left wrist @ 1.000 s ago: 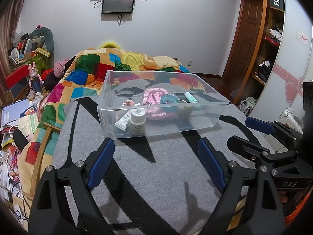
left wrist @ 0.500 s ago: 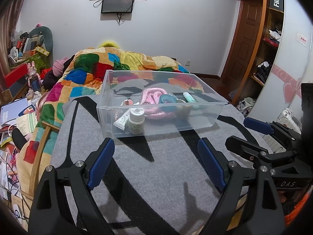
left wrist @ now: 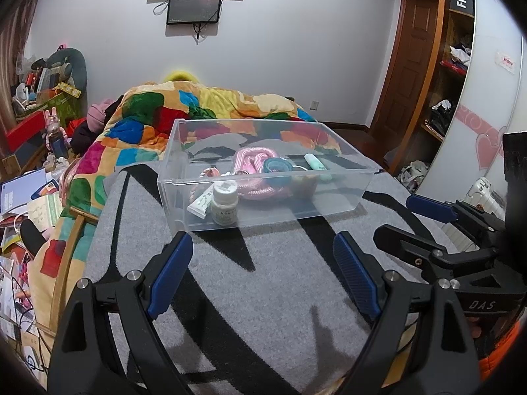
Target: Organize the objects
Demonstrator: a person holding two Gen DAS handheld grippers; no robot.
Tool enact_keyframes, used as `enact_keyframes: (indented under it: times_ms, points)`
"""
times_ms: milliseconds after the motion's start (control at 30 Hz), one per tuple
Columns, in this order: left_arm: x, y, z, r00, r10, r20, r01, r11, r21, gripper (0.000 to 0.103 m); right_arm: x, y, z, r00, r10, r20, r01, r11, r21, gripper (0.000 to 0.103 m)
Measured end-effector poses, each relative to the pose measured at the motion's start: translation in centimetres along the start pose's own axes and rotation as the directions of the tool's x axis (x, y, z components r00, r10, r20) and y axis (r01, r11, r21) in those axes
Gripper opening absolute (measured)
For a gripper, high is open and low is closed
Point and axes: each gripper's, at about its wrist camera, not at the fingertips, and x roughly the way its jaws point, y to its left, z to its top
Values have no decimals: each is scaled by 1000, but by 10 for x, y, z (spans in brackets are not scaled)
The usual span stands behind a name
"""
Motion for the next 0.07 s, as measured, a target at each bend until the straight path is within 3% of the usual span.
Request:
enact_keyframes:
  times_ms: [67]
  points:
    - [0,0,1,1000,1,-1,-1,1000,-1,89,0,0,0,1000,0,0,0,1000,1,83]
